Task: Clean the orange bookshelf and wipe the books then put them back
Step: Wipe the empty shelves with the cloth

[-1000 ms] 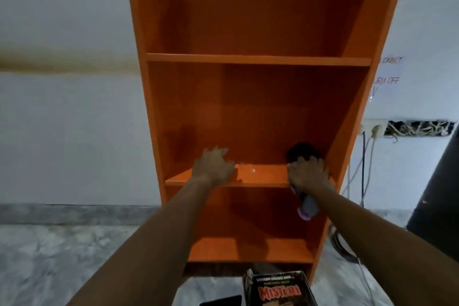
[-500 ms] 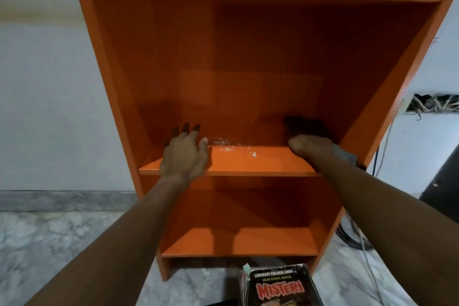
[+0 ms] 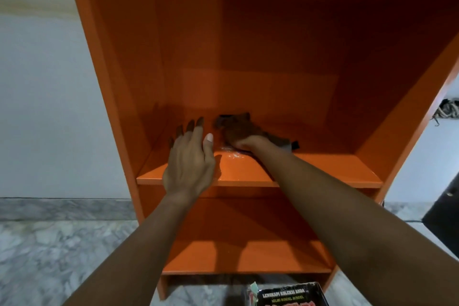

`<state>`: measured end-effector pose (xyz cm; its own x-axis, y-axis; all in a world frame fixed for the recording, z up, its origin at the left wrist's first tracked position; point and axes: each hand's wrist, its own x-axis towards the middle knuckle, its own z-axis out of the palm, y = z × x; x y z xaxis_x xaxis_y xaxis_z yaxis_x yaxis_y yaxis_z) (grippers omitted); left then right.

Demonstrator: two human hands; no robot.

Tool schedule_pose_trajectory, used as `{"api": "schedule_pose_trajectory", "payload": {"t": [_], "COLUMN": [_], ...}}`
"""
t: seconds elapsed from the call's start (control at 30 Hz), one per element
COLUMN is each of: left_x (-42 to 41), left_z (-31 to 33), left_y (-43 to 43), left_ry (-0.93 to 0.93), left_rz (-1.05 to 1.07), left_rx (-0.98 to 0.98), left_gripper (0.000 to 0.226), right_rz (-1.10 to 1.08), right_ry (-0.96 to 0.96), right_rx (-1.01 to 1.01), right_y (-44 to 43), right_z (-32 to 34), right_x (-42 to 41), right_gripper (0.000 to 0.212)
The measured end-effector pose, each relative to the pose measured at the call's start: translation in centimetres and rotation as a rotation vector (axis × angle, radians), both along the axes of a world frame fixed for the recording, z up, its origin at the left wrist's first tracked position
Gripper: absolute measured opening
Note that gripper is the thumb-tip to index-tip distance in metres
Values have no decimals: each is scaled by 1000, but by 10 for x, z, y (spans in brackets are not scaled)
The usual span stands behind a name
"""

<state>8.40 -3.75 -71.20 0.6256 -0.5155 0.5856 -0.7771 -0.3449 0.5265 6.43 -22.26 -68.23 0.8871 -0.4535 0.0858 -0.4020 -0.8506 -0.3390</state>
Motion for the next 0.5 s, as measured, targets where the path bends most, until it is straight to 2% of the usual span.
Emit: {"api": "schedule_pose_trajectory", "payload": {"t": [0.1, 0.2, 0.27, 0.4, 0.5], "left_x": [2, 5, 7, 8, -3], "left_z": [-1, 1, 2, 6, 11], "left_y": [-1, 1, 2, 9, 31], "left_ry": [38, 102, 139, 226, 258], "left_rz": [-30, -45, -55, -84, -90], "left_rx": [-101, -228, -284, -352, -312], "left_gripper": [49, 51, 57, 60, 53], "right_rz": [118, 178, 184, 205, 223], "right_ry": [21, -45, -90, -80, -133], "right_rx": [29, 209, 299, 135, 145], "right_y": [36, 57, 72, 93, 103], "right_z": [6, 1, 0, -4, -10], "right_x": [11, 8, -2, -25, -44], "right_gripper": [46, 17, 22, 25, 29]}}
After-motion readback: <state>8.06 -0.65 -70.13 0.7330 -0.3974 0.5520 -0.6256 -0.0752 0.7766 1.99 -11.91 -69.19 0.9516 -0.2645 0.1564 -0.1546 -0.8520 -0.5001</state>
